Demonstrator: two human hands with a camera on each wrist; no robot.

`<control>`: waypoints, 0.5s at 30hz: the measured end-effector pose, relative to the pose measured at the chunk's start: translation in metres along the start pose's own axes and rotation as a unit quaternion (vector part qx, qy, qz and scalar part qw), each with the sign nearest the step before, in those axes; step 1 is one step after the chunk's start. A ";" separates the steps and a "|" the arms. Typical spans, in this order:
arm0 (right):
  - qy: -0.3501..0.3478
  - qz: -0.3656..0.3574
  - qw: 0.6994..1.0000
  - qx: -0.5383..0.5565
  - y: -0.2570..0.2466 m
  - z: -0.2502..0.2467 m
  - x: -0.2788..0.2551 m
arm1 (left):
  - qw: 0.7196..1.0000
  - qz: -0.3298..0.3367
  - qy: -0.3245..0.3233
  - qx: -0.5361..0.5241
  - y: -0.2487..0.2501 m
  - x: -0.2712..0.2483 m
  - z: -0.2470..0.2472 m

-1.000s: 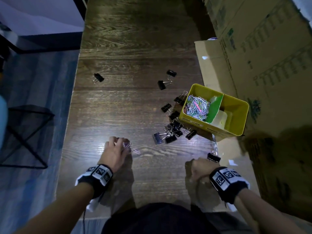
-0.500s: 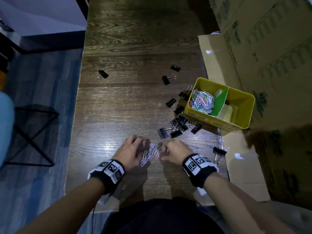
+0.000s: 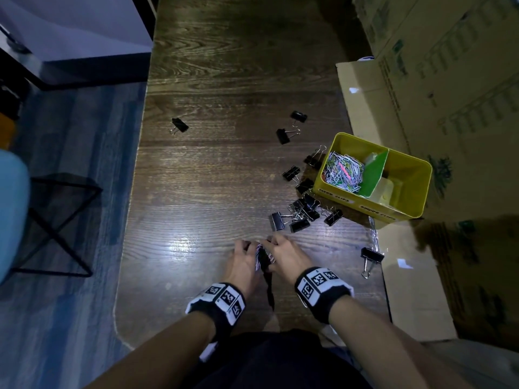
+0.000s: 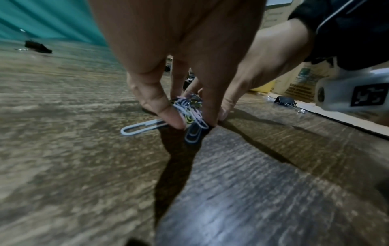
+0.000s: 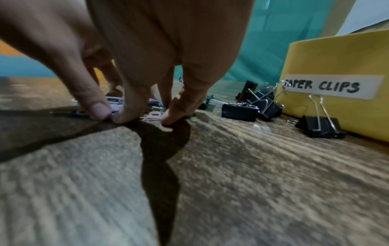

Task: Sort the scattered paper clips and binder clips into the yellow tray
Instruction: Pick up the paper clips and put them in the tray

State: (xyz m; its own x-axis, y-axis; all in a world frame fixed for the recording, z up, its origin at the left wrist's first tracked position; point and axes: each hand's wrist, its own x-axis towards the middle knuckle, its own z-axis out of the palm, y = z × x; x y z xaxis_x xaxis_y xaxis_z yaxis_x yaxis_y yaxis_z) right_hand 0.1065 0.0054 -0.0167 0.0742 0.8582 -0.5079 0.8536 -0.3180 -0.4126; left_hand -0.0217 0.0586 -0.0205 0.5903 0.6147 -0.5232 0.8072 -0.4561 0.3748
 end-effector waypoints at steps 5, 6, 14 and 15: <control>-0.014 -0.009 1.000 -0.025 -0.002 0.003 -0.005 | 0.997 0.070 0.011 -0.035 -0.007 0.001 -0.004; -0.014 -0.011 0.999 -0.038 -0.003 0.002 -0.007 | 0.996 0.082 0.009 -0.038 -0.009 0.002 -0.004; -0.054 -0.095 0.978 -0.180 -0.011 -0.015 -0.012 | 0.994 0.110 0.000 -0.023 -0.017 0.009 -0.018; -0.060 -0.101 0.975 -0.186 -0.011 -0.017 -0.012 | 0.995 0.101 -0.008 -0.017 -0.019 0.011 -0.020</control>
State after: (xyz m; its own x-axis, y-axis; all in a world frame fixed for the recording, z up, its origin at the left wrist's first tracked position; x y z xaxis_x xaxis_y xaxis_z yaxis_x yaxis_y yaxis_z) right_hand 0.1051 0.0057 0.0068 -0.1567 0.8278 -0.5387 0.9744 0.0404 -0.2213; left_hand -0.0305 0.0872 -0.0184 0.7405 0.5025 -0.4462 0.6720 -0.5470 0.4992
